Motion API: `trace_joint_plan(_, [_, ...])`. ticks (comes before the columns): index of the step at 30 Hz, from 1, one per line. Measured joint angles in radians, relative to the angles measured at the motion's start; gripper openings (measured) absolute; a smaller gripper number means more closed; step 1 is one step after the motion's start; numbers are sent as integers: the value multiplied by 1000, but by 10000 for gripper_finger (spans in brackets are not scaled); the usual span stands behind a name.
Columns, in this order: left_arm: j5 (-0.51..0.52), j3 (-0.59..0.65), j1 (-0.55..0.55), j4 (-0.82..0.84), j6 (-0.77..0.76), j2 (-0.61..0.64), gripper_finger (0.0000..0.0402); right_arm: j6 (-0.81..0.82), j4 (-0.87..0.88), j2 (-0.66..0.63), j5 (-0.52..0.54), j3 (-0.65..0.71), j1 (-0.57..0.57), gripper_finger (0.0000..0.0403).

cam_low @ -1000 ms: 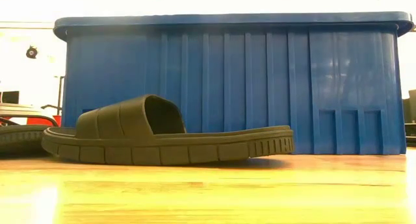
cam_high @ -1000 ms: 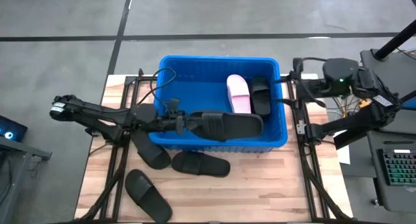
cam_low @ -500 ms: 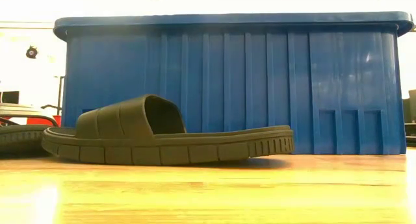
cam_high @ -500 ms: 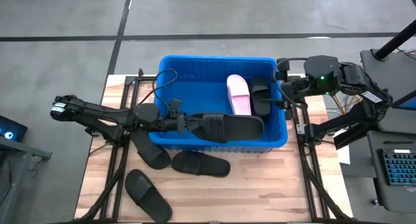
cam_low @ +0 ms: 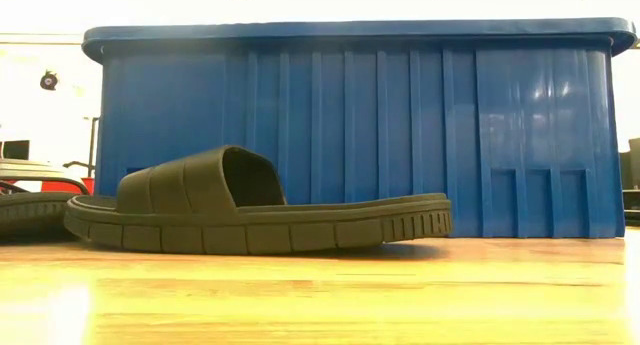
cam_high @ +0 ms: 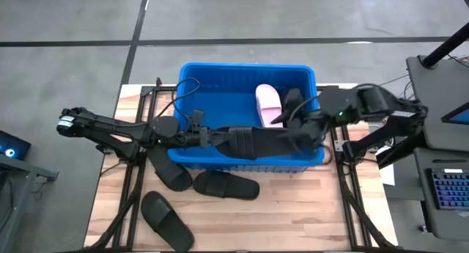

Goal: Pick and place slides into bin
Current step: Put the black slide into the blue container

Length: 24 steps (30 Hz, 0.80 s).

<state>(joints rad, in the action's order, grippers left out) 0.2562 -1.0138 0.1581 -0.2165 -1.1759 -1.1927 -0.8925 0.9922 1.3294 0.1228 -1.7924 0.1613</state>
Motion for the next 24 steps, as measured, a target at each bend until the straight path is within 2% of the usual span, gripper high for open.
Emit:
trace_joint_plan(3, [1, 0, 0, 0, 0, 0, 1, -54, -31, 30, 99, 0, 24, 226])
trace_joint_plan(5, [3, 0, 0, -1, 0, 0, 1, -100, -44, 44, 129, 0, 31, 226])
trace_joint_plan(9, [3, 0, 0, -2, 0, 0, 1, -160, -66, 77, 133, -1, 38, 226])
trace_joint_plan(21, [3, 5, 0, 12, 3, 1, 1, -176, -124, 150, 124, -1, 42, 226])
trace_joint_plan(24, [-31, 4, -1, -16, 0, -2, 1, -208, -182, 163, 141, -4, 39, 226])
